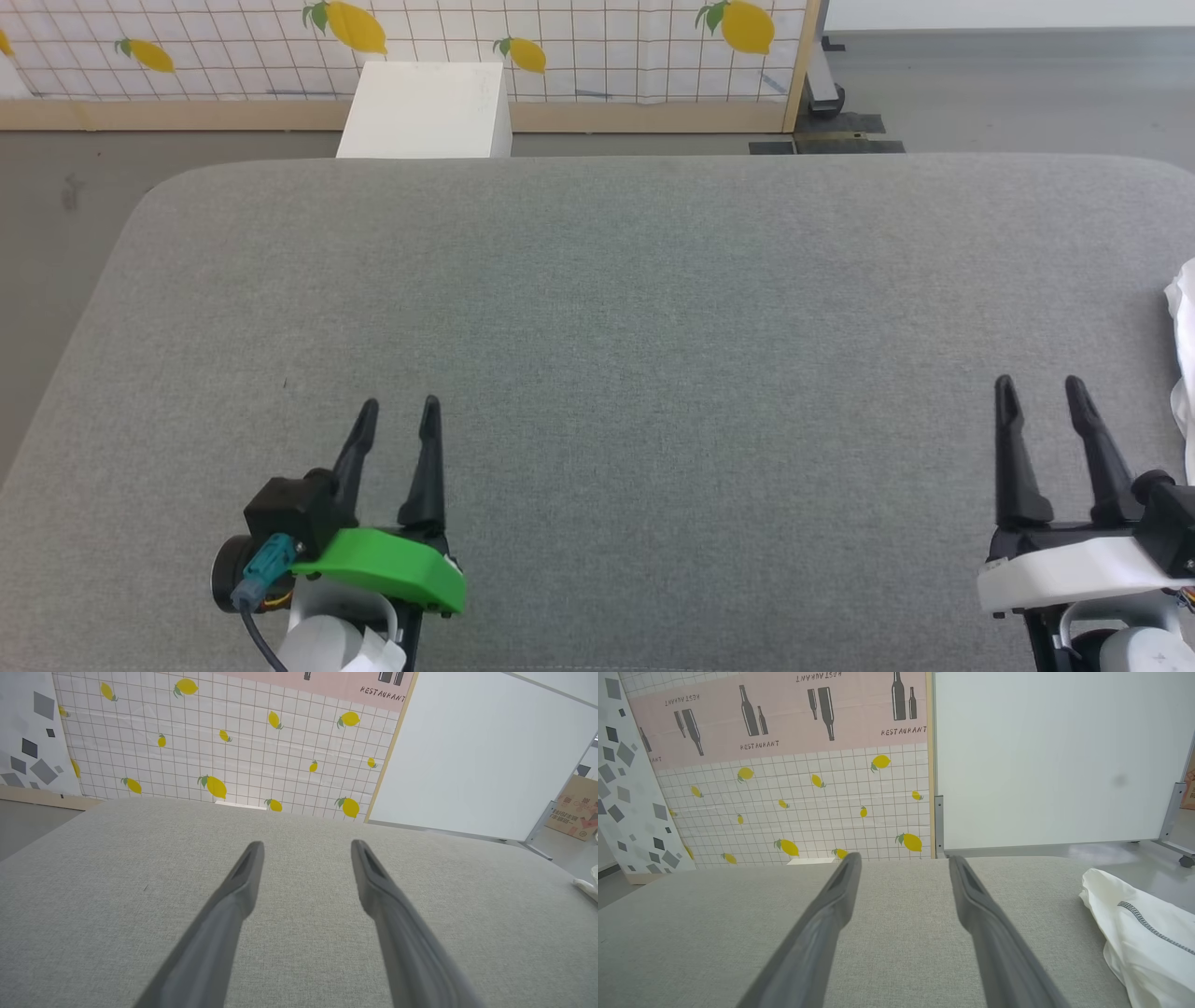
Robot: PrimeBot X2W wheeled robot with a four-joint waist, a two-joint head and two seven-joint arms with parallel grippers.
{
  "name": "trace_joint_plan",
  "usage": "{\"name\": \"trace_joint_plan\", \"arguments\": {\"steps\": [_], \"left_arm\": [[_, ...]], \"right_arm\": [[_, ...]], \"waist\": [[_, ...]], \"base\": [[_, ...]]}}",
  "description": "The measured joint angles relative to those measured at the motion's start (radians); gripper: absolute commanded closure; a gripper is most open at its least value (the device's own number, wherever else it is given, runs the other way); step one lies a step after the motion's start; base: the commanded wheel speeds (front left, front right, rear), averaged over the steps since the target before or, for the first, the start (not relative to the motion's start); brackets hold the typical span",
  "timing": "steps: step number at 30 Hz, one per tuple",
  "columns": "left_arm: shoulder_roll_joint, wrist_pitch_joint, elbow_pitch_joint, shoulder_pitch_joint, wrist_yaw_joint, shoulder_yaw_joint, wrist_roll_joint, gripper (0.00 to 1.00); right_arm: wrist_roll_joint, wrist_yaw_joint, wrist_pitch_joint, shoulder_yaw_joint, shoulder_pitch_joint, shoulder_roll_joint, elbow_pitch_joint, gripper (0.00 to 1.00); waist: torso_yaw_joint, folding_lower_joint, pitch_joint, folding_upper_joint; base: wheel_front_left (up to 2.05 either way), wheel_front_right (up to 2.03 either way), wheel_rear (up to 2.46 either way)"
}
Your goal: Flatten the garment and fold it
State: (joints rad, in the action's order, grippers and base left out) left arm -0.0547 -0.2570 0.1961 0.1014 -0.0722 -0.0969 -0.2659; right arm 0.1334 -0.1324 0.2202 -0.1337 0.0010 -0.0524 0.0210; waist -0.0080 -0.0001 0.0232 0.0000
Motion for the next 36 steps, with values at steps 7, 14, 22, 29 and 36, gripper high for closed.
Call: {"name": "trace_joint_plan", "arguments": {"steps": [7,14,22,29,36], "left_arm": [[0.000,0.000,0.000,0.000,0.000,-0.003,0.000,1.00],[0.000,0.000,0.000,0.000,0.000,-0.007,0.000,1.00],[0.000,0.012,-0.009,0.000,0.002,-0.003,0.002,1.00],[0.000,0.036,-0.023,0.000,0.004,0.006,0.031,1.00],[0.000,0.047,-0.033,-0.004,0.010,0.013,0.046,1.00]], "right_arm": [[0.000,0.000,0.000,-0.001,0.000,0.000,0.000,1.00],[0.000,0.000,0.000,-0.001,0.000,0.000,0.000,1.00],[-0.003,0.000,-0.010,0.004,0.000,0.000,0.000,1.00],[-0.011,0.000,-0.028,0.015,0.000,0.000,-0.001,1.00],[-0.019,0.000,-0.042,0.023,0.000,0.000,-0.001,1.00]], "waist": [[0.000,0.0000,0.000,0.0000],[0.000,0.0000,0.000,0.0000],[0.000,0.0000,-0.002,0.0000],[0.001,0.0000,-0.003,0.0000],[0.002,0.0000,-0.005,0.0000]], "base": [[0.00,0.00,0.00],[0.00,0.00,0.00],[0.00,0.00,0.00],[0.00,0.00,0.00],[0.00,0.00,0.00]]}}
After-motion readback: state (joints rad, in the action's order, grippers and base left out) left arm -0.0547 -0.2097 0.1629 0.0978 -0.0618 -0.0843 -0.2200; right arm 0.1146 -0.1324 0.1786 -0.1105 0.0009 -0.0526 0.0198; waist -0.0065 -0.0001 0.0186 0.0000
